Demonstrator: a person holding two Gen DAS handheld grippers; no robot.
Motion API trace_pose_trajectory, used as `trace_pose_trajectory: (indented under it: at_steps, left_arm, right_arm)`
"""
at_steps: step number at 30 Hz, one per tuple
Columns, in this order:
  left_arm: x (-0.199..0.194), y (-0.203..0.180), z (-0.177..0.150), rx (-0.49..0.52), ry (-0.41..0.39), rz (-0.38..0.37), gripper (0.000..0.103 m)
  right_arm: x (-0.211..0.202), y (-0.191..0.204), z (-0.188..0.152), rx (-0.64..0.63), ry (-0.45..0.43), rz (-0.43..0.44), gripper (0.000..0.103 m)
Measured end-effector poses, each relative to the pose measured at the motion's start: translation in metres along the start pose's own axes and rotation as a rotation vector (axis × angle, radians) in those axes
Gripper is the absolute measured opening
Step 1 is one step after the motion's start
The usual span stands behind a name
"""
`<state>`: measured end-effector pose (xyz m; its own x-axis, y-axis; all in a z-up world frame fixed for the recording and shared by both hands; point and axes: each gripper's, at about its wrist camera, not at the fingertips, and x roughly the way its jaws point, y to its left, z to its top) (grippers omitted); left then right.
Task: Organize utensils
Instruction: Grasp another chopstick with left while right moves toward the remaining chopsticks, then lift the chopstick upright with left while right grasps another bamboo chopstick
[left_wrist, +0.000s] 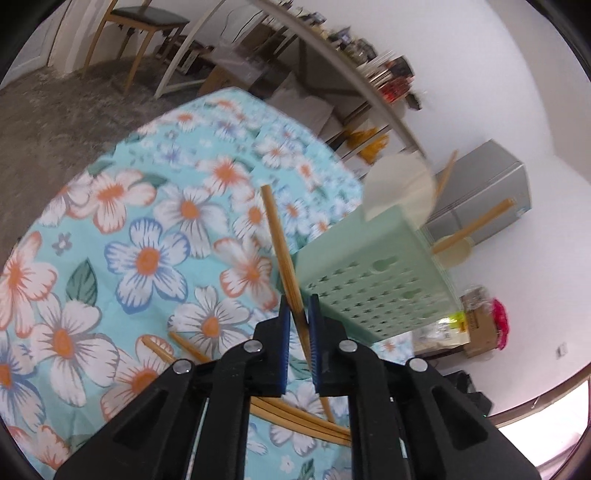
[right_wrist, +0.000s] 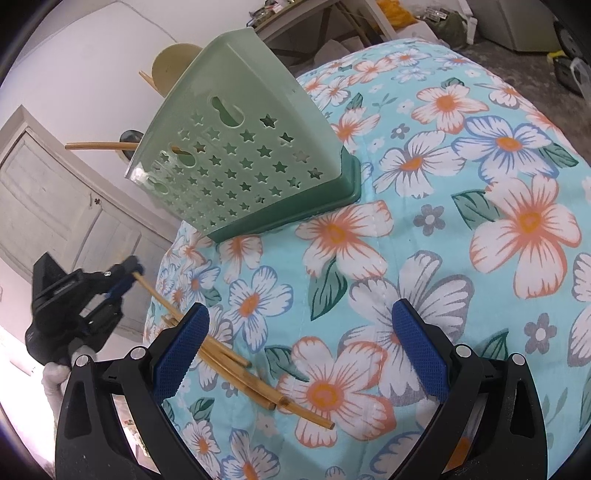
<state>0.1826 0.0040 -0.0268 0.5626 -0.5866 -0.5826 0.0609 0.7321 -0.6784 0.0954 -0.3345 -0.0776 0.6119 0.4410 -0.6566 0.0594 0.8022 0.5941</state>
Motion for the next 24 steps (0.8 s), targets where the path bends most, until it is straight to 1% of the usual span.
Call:
trace_pose_trajectory:
  at_steps: [6, 10, 13, 17, 19, 22, 24]
  left_arm:
    - [-0.041, 0.004, 0.001, 0.012, -0.073, -0.074, 0.006]
    - [-0.066, 0.009, 0.002, 0.026, -0.117, -0.092, 0.006]
    - [-0.082, 0.014, 0.005, 0.027, -0.151, -0.107, 0.006]
    - [-0.103, 0.022, 0.007, 0.027, -0.2, -0.129, 0.006]
    - [-0.11, 0.025, 0.008, 0.026, -0.212, -0.144, 0.006]
    - [-0.117, 0.032, 0.01, 0.027, -0.226, -0.166, 0.006]
    - [-0.121, 0.036, 0.011, 0.024, -0.236, -0.189, 0.006]
  right_arm:
    - [-0.001, 0.0, -0.001, 0.009, -0.017, -0.005, 0.095]
    - [0.0, 0.003, -0.002, -0.006, -0.014, -0.018, 0.095]
    - [0.001, 0.006, -0.003, -0.039, -0.001, -0.027, 0.095]
    - [0.002, 0.007, -0.001, -0.061, 0.023, -0.015, 0.095]
    - [0.001, 0.007, 0.002, -0.071, 0.045, -0.006, 0.095]
    - [-0.005, 0.01, 0.004, -0.09, 0.058, -0.017, 0.094]
    - [-0.011, 0.015, 0.004, -0.119, 0.047, -0.031, 0.09]
